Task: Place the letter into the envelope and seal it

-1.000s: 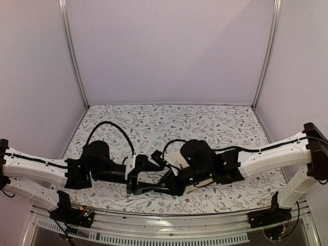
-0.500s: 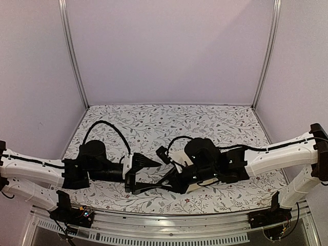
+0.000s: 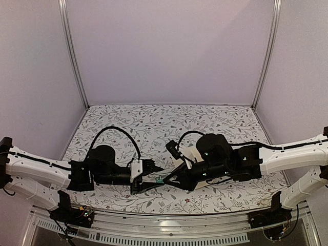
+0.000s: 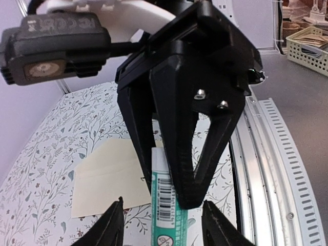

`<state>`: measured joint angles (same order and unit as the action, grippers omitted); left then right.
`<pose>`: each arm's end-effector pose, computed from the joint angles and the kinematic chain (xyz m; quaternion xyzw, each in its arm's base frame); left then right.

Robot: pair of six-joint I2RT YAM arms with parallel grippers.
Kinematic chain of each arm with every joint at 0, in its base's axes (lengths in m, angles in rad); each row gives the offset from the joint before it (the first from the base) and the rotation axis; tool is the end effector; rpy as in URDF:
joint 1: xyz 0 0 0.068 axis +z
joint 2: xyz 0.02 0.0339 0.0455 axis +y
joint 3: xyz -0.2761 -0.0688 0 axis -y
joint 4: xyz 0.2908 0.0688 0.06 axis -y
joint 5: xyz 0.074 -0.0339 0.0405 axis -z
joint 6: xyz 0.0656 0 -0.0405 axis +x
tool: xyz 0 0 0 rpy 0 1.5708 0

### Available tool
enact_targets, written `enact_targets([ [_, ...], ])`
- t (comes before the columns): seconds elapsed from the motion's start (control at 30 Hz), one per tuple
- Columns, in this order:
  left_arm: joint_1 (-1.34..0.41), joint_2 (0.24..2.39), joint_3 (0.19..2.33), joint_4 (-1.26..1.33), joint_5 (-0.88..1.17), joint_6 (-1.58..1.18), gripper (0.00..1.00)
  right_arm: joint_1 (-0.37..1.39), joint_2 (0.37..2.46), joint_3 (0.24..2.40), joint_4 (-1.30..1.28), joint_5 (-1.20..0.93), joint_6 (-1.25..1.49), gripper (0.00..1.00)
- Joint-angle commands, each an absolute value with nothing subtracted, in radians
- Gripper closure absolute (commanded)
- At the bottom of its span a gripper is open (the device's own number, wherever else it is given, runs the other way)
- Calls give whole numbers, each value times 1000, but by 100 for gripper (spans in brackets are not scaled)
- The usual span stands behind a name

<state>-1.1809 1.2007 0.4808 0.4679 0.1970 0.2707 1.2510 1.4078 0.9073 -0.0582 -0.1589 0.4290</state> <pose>0.1068 -0.2937 0.1898 0.5671 0.5483 -0.3378 0.5135 0.1086 0.3610 0.2255 -0.3836 0.7839 0.4061 0.2708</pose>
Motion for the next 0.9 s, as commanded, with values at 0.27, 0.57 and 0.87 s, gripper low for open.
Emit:
enact_targets([
  [0.27,-1216,1284,556,405,146,301,63,1258,1391,931,-90,-118,444,100],
  [0.57,-1236,1350,599,369,111,305,60,1259,1388,930,-89,-100,453,100],
  [0.87,-1254,1338,595,370,54,305,88,1258,1394,924,-104,-79,476,93],
])
